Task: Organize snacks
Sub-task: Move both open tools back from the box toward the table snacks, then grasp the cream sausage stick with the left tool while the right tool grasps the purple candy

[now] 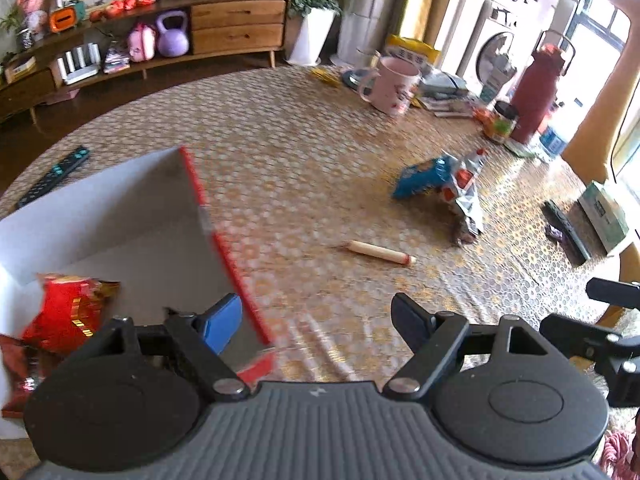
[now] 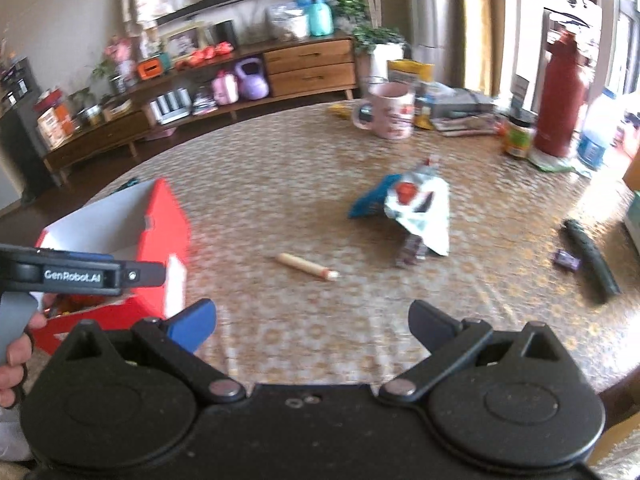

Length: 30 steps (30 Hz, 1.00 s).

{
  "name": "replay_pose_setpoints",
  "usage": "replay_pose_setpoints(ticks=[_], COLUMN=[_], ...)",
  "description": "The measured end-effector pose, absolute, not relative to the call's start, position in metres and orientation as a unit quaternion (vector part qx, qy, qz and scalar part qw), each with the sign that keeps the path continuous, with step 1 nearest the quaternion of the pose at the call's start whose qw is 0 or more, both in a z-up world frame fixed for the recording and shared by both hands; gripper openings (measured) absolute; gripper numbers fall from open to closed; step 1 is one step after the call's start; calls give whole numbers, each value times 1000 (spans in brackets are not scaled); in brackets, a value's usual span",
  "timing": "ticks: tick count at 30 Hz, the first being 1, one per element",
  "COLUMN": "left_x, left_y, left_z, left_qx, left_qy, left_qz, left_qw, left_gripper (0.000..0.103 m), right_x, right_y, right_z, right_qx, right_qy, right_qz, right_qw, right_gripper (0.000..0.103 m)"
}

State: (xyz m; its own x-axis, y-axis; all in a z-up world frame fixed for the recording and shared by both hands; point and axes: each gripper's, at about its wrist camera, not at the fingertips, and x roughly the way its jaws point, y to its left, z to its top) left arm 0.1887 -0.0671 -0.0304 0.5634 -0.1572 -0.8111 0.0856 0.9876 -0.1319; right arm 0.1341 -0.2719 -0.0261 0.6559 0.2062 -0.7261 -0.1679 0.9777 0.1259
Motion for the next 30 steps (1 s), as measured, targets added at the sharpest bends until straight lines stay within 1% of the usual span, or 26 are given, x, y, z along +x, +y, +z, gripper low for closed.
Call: replay_pose_setpoints(ticks=[6, 11, 16, 20, 23, 28, 29, 30], left_x=[212, 239, 262, 277, 289, 307, 310, 313], left_y=[-107, -130, -148, -160, -169, -174, -174, -173], left_z=[-45, -65, -85, -98, -105, -112, -113, -114], left_qx=[-37, -55, -69, -72, -74, -104, -112, -118], left_qy=[479, 498, 520, 532, 538, 548, 550, 551], left_qz=[-74, -66, -59, -55, -53, -48, -46, -44], left_qw=[874, 863, 850, 842, 838, 829, 827, 825], left_gripper=[82, 82, 82, 82, 81, 81, 80, 76], right_x=[148, 161, 182, 204, 224, 255, 261, 266], right_y=[-329, -377, -423, -458, -481, -501, -504, -507], right_z=[-39, -55, -74, -84, -90, -102, -105, -106], right_qx=[37, 38, 18, 4, 2, -28, -32, -35], right_qy=[409, 419, 430, 441, 446, 460, 462, 464], right_qz=[65, 38, 15, -3, -16, -7, -5, -3], right_qw=[909, 906, 903, 898, 895, 888, 886, 885], right_gripper=[103, 102, 99, 92, 84, 78, 74, 72])
